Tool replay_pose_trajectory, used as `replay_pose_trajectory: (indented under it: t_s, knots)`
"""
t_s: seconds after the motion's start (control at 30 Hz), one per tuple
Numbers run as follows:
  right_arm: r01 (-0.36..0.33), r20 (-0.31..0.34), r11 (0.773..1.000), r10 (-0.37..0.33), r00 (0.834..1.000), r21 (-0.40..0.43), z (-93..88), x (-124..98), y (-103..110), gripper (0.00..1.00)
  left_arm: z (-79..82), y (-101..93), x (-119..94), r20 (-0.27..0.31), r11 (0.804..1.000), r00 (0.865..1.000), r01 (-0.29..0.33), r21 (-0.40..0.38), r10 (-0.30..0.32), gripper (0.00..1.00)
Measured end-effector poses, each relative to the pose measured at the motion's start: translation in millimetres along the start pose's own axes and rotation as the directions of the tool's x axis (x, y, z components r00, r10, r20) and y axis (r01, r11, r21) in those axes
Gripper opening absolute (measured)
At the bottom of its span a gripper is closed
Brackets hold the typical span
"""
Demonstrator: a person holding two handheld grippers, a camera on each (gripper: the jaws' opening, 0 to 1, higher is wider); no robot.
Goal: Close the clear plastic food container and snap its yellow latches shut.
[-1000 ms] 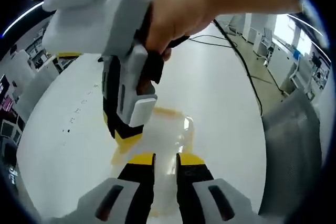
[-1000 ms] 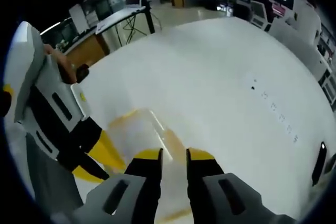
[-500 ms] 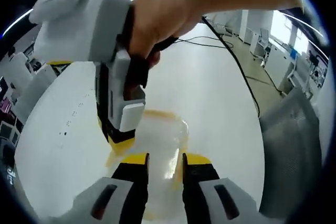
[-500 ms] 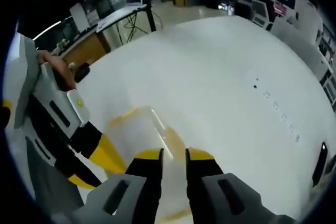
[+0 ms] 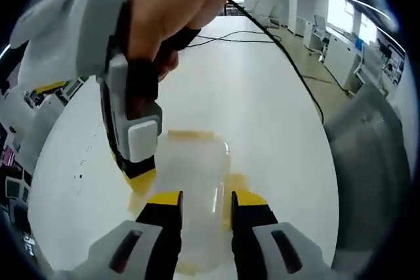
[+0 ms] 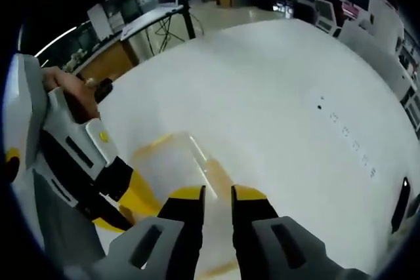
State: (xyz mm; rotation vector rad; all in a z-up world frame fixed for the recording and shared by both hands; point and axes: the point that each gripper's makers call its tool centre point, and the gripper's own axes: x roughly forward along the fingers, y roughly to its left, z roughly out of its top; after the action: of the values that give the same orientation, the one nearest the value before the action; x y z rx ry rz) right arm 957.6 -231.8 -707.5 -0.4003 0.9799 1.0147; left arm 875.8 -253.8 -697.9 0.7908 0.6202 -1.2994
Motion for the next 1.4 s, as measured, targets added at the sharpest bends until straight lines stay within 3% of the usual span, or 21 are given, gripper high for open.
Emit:
replay_pose_trajectory:
  t_s: [0.33, 0.8, 1.4]
  knots:
    - [-0.015, -0.010, 1.000, 0.015, 1.000, -0.015, -0.2, 4, 3, 0.14, 0.9, 0.0, 3, 0.002, 0.997, 0.999, -0.042, 0.071, 0.042, 0.26]
    - [-0.076, -0.053, 0.996, 0.073, 0.996, -0.054, 1.0, 8, -1, 0.15, -6.7, 2.4, 11, -0.038, 0.983, 0.995, -0.082, 0.163, 0.090, 0.29]
    - [-0.178, -0.161, 0.971, 0.152, 0.975, -0.161, -2.2, 11, -1, 0.19, -9.8, 2.3, 17, -0.050, 0.987, 0.996, -0.059, 0.147, 0.067, 0.28]
